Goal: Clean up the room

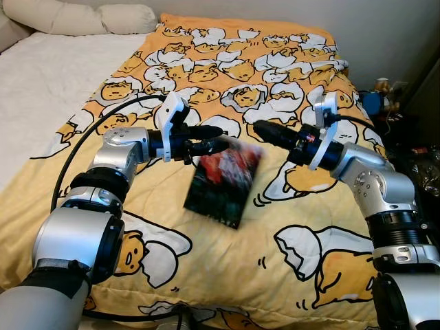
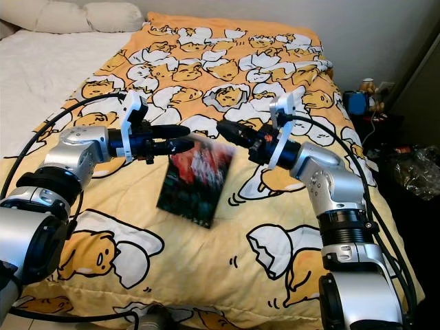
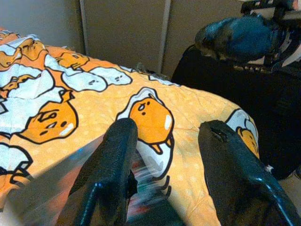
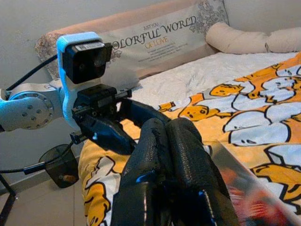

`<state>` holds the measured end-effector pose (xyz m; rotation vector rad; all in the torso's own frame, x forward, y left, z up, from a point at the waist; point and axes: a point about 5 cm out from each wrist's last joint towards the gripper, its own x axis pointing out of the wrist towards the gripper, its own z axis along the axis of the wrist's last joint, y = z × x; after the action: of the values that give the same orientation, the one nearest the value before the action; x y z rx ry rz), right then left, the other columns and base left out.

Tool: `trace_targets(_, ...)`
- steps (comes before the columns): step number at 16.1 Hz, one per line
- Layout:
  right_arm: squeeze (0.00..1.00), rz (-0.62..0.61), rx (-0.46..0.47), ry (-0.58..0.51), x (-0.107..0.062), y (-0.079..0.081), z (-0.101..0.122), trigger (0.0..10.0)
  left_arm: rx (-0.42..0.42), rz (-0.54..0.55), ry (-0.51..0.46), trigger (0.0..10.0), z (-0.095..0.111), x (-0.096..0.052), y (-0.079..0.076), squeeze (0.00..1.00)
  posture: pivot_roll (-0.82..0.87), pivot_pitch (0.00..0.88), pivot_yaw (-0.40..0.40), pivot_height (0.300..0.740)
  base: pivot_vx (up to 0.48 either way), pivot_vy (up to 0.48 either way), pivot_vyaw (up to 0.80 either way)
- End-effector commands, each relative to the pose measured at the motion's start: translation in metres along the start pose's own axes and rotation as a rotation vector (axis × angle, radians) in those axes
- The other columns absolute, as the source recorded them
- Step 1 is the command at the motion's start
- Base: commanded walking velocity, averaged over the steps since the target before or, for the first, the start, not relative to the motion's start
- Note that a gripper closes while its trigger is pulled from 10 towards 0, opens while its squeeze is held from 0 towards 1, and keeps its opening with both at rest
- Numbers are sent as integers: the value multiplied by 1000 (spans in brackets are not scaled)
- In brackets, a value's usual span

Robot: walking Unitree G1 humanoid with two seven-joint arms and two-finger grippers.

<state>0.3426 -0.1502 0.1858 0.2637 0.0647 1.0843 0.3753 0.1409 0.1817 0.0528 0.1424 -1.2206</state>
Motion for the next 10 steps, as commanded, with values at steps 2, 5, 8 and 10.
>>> trace_targets(2,0,-13,-37,-15,2,-2,6,0,-1,31,20,0,-7,1,-1,0,-87,0,66,740,0,0,0)
trace_targets(5,0,-141,-98,6,4,-8,-2,10000,9,162,17,0,-19,2,2,0,-87,0,64,740,0,0,0)
trace_targets(8,0,-441,-128,92,-10,-30,-22,10000,-18,477,49,9569,-23,-18,20,0,-90,0,61,740,0,0,0)
trace_targets(10,0,-522,-32,128,-21,-29,-45,10000,-121,608,117,10000,-44,-33,23,0,-97,0,58,740,0,0,0)
